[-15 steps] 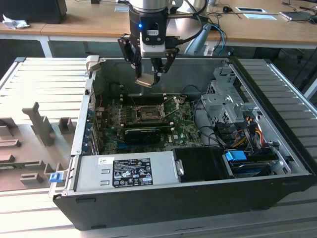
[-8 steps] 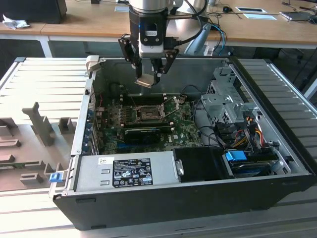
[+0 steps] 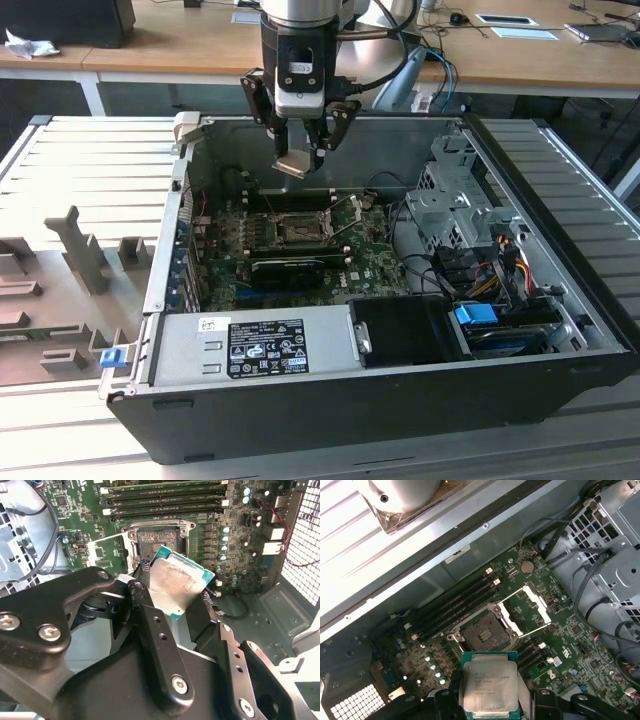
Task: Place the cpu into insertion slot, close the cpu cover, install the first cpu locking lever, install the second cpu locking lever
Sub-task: 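Place the cpu into insertion slot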
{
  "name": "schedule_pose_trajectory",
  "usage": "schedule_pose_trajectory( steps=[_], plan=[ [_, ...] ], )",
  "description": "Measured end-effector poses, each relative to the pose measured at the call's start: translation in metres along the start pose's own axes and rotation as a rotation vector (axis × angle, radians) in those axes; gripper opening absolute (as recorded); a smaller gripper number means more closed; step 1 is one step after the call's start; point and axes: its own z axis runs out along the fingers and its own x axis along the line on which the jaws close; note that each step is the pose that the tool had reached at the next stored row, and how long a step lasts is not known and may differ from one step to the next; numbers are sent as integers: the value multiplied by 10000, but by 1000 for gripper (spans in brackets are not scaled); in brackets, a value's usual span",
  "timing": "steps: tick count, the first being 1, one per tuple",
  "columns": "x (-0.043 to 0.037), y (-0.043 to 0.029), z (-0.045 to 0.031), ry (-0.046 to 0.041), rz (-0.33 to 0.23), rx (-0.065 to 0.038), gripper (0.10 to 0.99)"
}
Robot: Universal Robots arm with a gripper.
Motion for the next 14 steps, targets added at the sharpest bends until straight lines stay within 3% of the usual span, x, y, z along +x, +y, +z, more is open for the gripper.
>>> schedule_pose_trajectory(
  steps=[14],
  plan=[
    [1,-1,1,-29,349,-7,525]
  ],
)
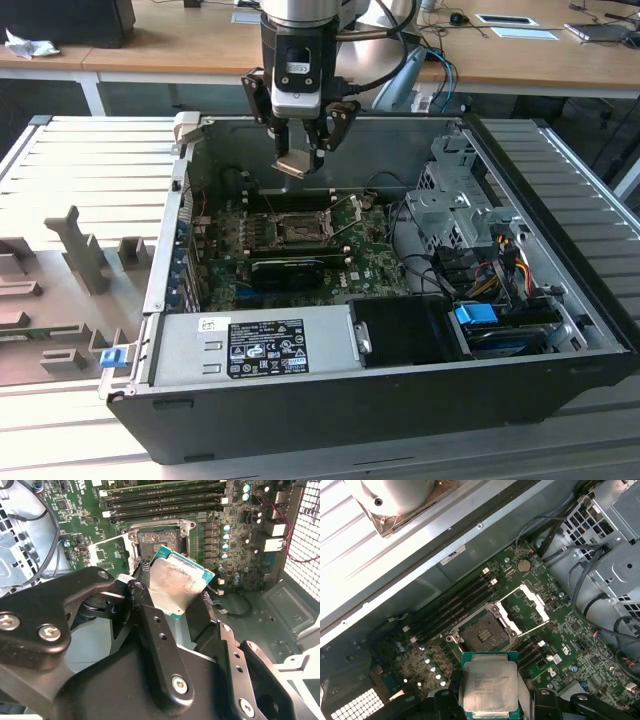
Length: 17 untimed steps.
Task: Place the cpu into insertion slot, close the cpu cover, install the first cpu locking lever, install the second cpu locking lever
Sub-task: 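Place the cpu into insertion slot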
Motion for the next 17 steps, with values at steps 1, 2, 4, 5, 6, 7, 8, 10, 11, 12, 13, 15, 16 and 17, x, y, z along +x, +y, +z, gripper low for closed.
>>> schedule_pose_trajectory(
  steps=[1,2,4,5,6,7,8,10,11,12,13,15,16,17],
  plan=[
    [0,0,0,-3,42,0,525],
    [0,0,0,-8,100,-1,525],
    [0,0,1,-15,183,-4,525],
    [0,0,1,-19,234,-4,525],
    [0,0,2,-23,285,-4,525],
    [0,0,2,-27,328,-5,525],
    [0,0,2,-30,368,-6,525],
    [0,0,3,-39,478,-8,525],
    [0,0,3,-44,535,-8,525],
    [0,0,4,-48,580,-9,525],
    [0,-1,4,-51,618,-10,525],
    [0,-1,4,-59,717,-12,525],
    [0,-1,5,-63,762,-13,525],
    [0,-1,5,-67,821,-14,525]
  ],
)
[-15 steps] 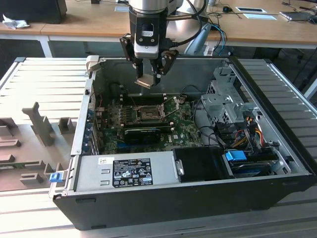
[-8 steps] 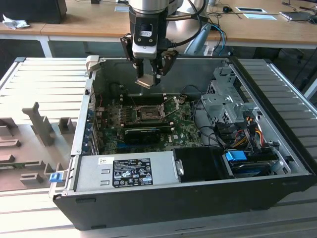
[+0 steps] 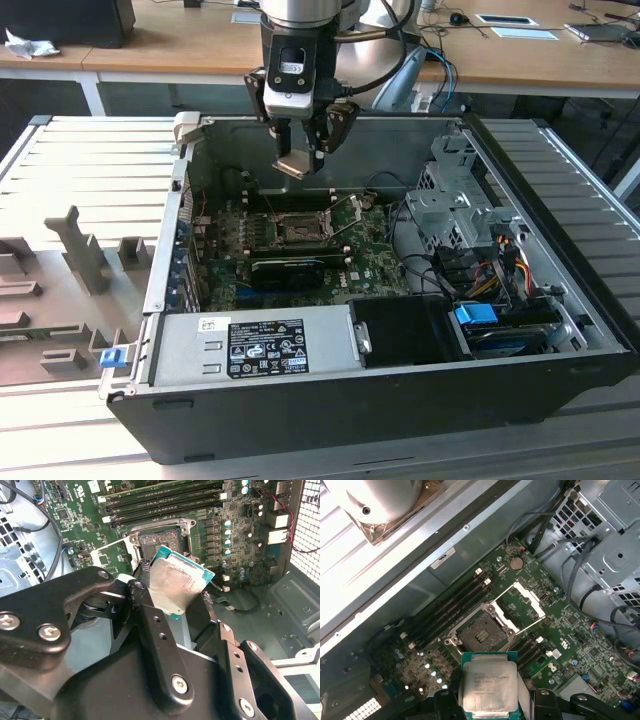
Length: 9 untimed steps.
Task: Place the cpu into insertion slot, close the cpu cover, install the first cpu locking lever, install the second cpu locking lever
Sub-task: 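Place the cpu into insertion slot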
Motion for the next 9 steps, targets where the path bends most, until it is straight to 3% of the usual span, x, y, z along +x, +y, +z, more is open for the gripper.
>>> schedule_pose_trajectory(
  steps=[9],
  plan=[
    [0,0,3,-23,276,-3,525]
  ],
)
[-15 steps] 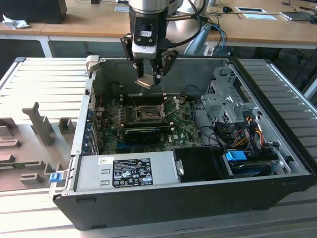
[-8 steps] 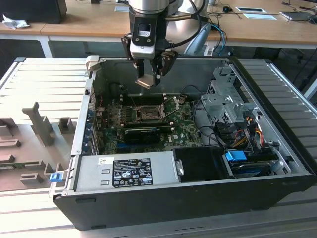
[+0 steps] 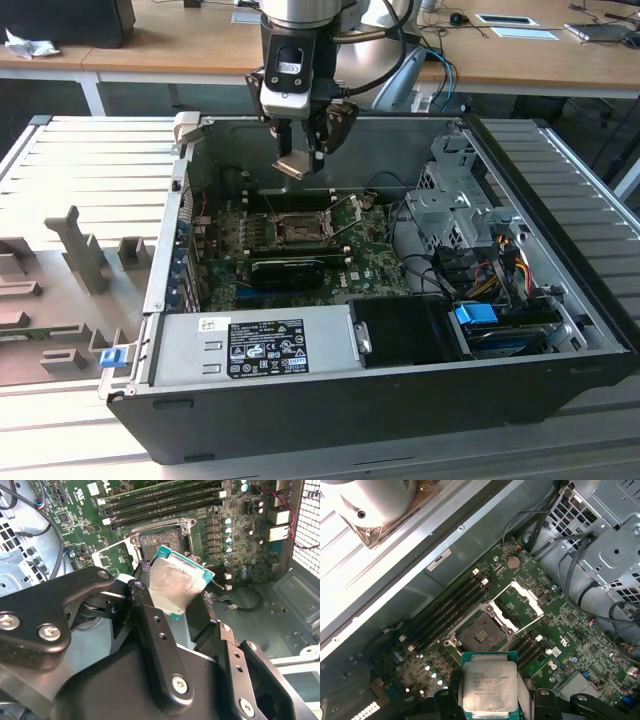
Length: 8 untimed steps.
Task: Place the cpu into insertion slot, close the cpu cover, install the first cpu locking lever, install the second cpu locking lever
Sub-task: 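Place the cpu into insertion slot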
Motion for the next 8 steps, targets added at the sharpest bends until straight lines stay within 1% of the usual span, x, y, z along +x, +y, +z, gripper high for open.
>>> schedule_pose_trajectory(
  steps=[8],
  plan=[
    [0,0,6,-27,320,-6,525]
  ],
)
